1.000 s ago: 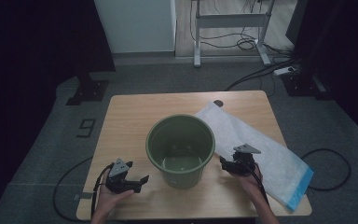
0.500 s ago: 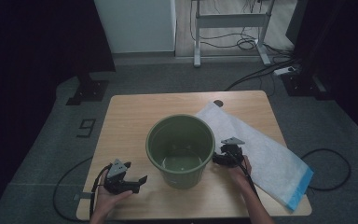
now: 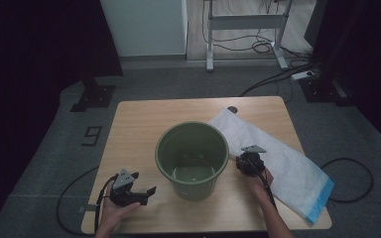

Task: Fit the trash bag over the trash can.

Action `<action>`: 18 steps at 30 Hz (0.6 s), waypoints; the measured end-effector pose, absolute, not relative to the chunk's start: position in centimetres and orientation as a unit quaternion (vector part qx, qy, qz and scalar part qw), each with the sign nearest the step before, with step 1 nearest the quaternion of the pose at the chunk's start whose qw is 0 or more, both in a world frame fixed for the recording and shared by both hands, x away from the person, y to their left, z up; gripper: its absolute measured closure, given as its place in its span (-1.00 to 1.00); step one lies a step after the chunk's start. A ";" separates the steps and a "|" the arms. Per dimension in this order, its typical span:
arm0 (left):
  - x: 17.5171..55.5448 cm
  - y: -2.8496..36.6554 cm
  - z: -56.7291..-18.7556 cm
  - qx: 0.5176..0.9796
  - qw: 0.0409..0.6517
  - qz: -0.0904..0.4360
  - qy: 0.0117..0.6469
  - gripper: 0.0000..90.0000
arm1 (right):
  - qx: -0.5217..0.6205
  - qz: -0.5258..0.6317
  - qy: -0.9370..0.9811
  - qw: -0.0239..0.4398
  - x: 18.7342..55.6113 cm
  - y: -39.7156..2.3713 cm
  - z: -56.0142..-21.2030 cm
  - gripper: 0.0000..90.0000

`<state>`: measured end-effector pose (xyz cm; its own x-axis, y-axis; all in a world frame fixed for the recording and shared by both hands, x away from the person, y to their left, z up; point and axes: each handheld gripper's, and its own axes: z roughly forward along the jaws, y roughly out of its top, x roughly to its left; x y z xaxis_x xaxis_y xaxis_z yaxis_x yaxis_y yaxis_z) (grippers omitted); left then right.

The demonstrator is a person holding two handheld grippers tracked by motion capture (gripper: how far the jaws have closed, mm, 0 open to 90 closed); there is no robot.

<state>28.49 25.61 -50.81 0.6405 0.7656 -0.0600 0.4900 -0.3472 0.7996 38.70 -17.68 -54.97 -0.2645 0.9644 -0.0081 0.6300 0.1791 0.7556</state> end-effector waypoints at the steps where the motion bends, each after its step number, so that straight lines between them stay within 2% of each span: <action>1: 28.5 25.6 -50.8 0.804 0.417 0.165 0.391 -0.80 | 0.550 0.327 0.724 0.256 38.7 -17.8 -55.0 0.71; 5: 28.5 25.6 -50.8 0.804 0.416 0.165 0.392 -0.79 | 0.548 0.331 0.724 0.256 38.8 -18.2 -55.0 0.95; 18: 28.3 25.8 -50.5 0.793 0.427 0.170 0.400 -0.77 | 0.576 0.466 0.631 0.229 36.3 -22.6 -51.1 0.98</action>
<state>28.28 25.85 -50.49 0.6225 0.7793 -0.0723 0.4897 -0.3158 0.8127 36.33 -22.62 -51.12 -0.2314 0.9406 0.2482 0.5138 -0.0985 0.8523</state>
